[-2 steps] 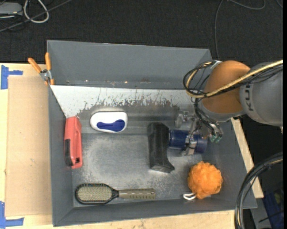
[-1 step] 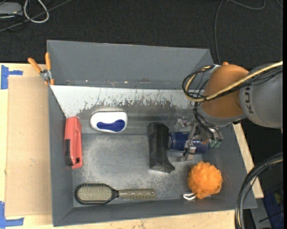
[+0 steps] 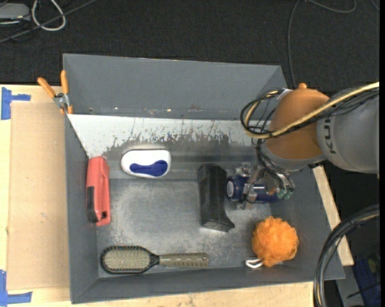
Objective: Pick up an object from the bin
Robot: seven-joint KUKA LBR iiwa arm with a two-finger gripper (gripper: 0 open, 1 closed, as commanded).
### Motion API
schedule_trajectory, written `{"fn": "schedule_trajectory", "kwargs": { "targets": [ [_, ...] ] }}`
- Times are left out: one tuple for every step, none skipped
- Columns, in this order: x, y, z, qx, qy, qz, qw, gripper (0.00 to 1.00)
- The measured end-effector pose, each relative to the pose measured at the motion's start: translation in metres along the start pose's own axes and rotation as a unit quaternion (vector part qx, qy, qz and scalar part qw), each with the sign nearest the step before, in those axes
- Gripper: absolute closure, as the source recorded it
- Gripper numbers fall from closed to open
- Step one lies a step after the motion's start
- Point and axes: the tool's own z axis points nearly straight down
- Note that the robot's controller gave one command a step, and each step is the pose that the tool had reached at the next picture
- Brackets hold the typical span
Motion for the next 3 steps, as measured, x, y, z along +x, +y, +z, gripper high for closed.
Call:
{"fn": "schedule_trajectory", "kwargs": {
  "targets": [
    [0.000,0.000,0.000,0.000,0.0000,0.000,1.0000,1.00],
    [0.003,0.001,-0.017,-0.001,0.0057,-0.001,1.0000,1.00],
    [0.004,0.007,-0.046,0.000,-0.0004,-0.019,0.9998,1.00]
  ]
}}
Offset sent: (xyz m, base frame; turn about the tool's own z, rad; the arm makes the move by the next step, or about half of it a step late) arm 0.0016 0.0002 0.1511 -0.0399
